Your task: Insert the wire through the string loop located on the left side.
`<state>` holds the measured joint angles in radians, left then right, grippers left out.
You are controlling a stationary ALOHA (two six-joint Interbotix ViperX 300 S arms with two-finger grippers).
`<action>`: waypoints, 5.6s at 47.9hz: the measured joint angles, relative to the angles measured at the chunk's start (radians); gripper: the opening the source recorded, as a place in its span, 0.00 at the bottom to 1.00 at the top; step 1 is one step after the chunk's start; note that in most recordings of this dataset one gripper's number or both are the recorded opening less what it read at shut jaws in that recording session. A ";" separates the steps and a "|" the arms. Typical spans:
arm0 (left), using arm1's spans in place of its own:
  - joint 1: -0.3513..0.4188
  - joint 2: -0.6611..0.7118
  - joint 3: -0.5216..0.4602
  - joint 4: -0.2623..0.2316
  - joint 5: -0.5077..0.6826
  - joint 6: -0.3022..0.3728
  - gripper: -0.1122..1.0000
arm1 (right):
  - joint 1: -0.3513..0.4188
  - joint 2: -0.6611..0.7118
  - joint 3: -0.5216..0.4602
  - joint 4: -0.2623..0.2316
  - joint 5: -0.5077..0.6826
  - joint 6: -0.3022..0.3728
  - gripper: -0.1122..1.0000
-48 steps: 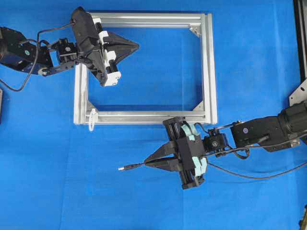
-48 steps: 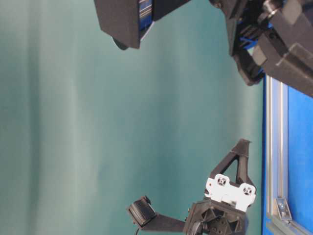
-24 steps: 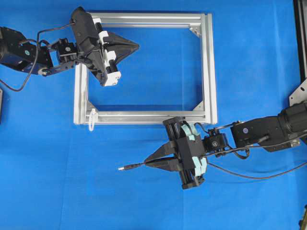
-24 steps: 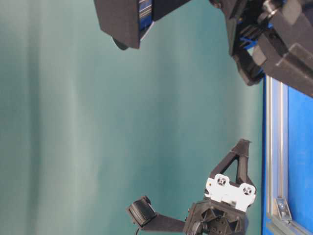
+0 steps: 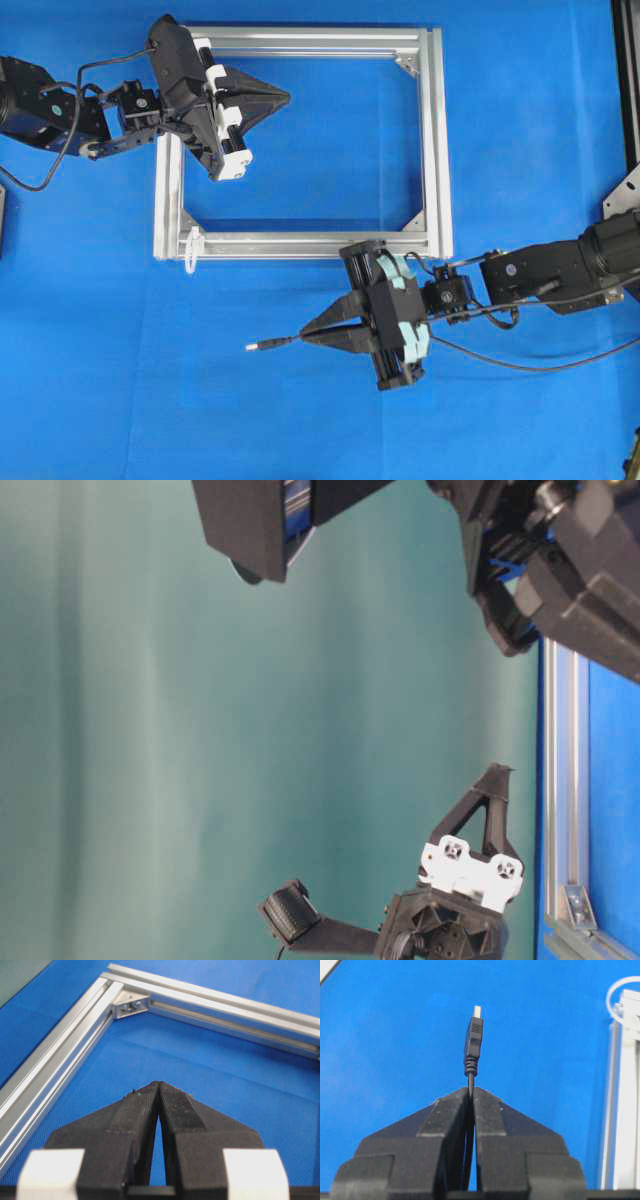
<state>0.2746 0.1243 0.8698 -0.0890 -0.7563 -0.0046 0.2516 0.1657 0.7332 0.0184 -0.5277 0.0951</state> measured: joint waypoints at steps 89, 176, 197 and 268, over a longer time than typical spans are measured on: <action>-0.006 0.000 0.002 0.000 0.000 0.000 0.10 | -0.204 0.092 -0.121 0.003 0.052 0.005 0.01; -0.006 0.000 0.000 0.002 0.000 0.000 0.10 | -0.206 0.120 -0.161 0.003 0.058 0.005 0.01; -0.006 0.000 0.002 0.002 0.000 0.000 0.10 | -0.206 0.121 -0.161 0.003 0.058 0.005 0.01; -0.008 0.000 0.000 0.003 0.000 0.002 0.10 | -0.206 0.224 -0.324 0.003 0.107 0.005 0.01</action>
<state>0.2669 0.1243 0.8698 -0.0859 -0.7563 -0.0031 0.0460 0.3896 0.4096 0.0215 -0.4203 0.0997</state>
